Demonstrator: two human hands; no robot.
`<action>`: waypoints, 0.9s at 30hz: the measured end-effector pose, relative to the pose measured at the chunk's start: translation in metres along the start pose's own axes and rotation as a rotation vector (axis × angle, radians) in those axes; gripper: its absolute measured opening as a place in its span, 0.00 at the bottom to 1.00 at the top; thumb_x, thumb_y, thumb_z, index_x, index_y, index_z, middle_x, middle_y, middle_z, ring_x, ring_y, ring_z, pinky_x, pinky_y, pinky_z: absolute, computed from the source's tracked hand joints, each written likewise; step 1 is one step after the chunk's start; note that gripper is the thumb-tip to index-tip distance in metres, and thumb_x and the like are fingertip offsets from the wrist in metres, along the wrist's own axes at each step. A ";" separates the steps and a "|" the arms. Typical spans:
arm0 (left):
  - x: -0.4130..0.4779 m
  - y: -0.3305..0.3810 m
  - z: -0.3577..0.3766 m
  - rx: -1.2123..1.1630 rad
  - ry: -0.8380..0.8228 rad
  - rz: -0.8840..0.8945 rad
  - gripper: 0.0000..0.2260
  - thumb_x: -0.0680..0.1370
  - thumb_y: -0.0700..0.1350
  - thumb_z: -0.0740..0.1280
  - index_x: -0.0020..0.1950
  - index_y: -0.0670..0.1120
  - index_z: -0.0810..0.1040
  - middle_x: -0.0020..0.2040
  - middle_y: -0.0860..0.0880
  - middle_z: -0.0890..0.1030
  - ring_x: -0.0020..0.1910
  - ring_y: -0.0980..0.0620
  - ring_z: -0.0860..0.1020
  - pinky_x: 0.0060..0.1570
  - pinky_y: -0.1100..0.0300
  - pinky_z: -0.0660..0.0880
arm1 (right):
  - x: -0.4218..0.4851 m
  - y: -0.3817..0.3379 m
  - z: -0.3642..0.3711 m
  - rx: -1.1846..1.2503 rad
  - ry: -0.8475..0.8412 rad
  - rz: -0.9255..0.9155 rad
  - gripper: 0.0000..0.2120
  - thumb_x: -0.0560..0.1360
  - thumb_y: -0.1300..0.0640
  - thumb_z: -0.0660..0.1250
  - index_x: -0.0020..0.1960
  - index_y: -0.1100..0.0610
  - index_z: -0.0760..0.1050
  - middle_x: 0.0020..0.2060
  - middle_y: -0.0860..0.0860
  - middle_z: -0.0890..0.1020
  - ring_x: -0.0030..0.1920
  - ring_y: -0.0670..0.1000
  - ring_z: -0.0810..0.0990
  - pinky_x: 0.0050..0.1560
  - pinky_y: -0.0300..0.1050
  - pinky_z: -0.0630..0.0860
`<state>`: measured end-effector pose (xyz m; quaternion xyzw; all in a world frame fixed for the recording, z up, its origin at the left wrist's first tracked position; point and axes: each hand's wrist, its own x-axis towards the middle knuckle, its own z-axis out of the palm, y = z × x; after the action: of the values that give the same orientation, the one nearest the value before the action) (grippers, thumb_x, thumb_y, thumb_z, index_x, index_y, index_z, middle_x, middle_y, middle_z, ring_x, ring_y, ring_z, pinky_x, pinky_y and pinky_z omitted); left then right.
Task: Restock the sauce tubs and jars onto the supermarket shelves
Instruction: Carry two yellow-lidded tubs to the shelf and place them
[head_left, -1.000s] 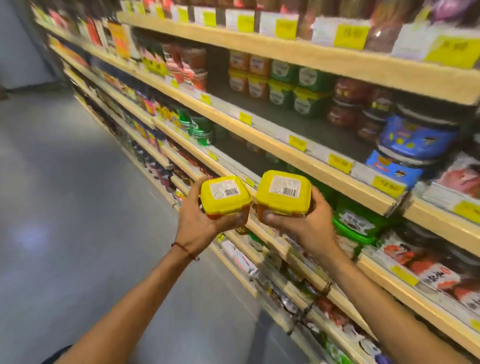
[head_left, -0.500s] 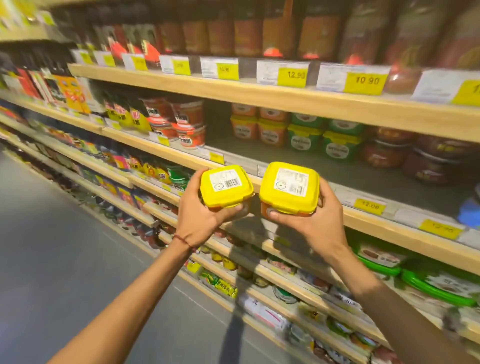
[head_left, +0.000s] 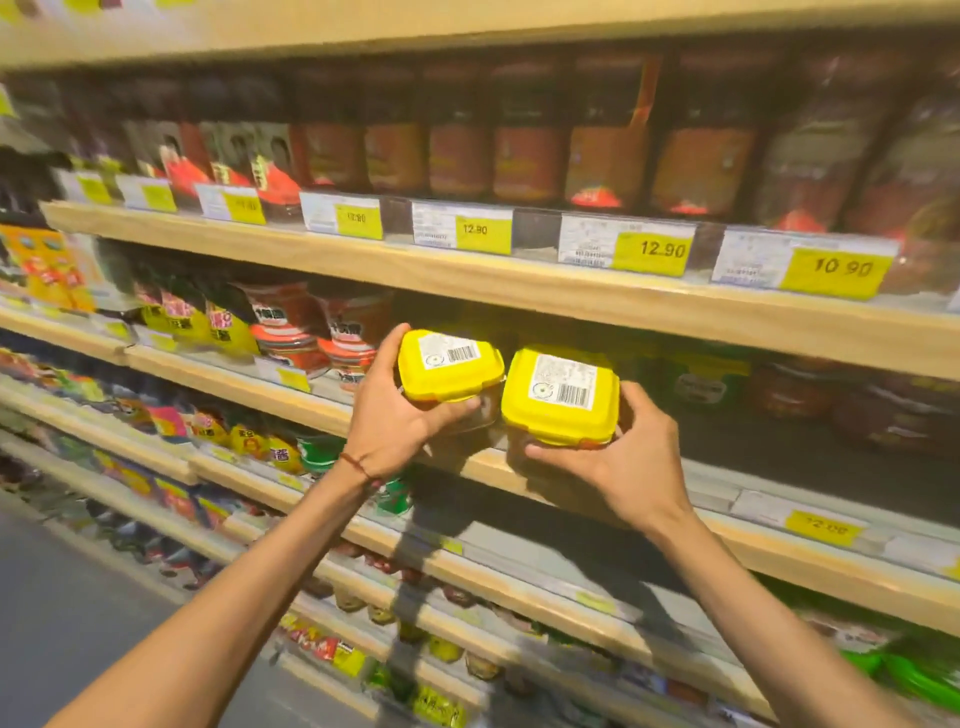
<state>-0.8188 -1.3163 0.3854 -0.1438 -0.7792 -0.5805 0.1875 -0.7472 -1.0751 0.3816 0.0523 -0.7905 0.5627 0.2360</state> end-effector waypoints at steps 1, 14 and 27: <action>0.012 -0.005 -0.003 0.015 -0.033 -0.004 0.52 0.56 0.61 0.81 0.75 0.46 0.65 0.63 0.51 0.78 0.61 0.55 0.79 0.63 0.59 0.76 | 0.004 -0.001 0.005 -0.024 0.019 0.020 0.40 0.50 0.40 0.84 0.58 0.50 0.77 0.52 0.42 0.85 0.52 0.40 0.84 0.53 0.38 0.82; 0.088 -0.051 -0.013 0.021 -0.434 -0.181 0.32 0.64 0.64 0.81 0.54 0.43 0.76 0.47 0.45 0.85 0.48 0.47 0.85 0.45 0.52 0.83 | 0.026 -0.015 0.044 -0.028 0.125 0.245 0.20 0.61 0.52 0.86 0.49 0.57 0.86 0.41 0.47 0.89 0.44 0.46 0.88 0.42 0.38 0.83; 0.091 -0.046 -0.012 0.193 -0.489 -0.230 0.38 0.60 0.75 0.74 0.35 0.36 0.79 0.30 0.43 0.82 0.33 0.44 0.84 0.42 0.43 0.83 | 0.041 -0.014 0.047 -0.132 0.110 0.451 0.18 0.64 0.44 0.82 0.44 0.56 0.85 0.40 0.47 0.87 0.42 0.45 0.86 0.39 0.35 0.76</action>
<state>-0.9185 -1.3404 0.3917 -0.1716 -0.8642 -0.4692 -0.0604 -0.7929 -1.1160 0.3995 -0.1719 -0.8031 0.5504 0.1500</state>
